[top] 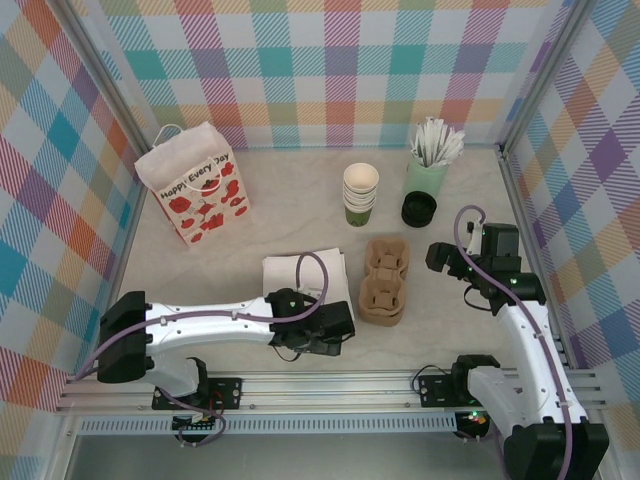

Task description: Pack the takeout coffee

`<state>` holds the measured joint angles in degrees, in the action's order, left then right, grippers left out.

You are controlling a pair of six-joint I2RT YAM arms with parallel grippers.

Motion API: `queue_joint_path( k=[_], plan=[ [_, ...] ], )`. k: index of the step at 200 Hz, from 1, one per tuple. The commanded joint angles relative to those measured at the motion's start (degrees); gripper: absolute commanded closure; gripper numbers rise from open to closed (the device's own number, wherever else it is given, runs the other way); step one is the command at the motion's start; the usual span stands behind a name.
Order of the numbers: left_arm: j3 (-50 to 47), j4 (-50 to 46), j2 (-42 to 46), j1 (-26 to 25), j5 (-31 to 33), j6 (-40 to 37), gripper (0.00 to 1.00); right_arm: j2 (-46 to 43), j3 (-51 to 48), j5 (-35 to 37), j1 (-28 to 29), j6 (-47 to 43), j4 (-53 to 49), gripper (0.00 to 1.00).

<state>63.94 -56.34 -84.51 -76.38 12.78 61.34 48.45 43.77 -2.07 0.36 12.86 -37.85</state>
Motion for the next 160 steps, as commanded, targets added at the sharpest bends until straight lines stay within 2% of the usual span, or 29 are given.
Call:
queue_joint_path(
  k=[1,42,78,126,160],
  plan=[
    [-1.2,0.6,-0.9,-0.2,-2.5,4.1,0.01,0.3,0.5,0.6,0.2,-0.3,-0.8,0.00],
    [-4.7,3.3,-1.5,3.2,-5.0,3.7,0.07,0.4,0.6,0.6,0.3,0.1,-0.6,0.00],
    [-5.5,5.5,-3.1,6.5,-6.4,-0.2,0.14,0.3,0.7,0.9,0.2,0.1,-0.8,0.00],
    [-5.5,6.6,-5.7,11.3,-7.2,-4.5,0.14,0.5,1.0,1.2,0.2,-0.1,-0.9,0.00],
    [-3.0,6.2,-7.2,14.2,-5.6,-7.2,0.11,0.7,0.7,1.0,0.2,0.3,-0.7,0.00]
  ],
)
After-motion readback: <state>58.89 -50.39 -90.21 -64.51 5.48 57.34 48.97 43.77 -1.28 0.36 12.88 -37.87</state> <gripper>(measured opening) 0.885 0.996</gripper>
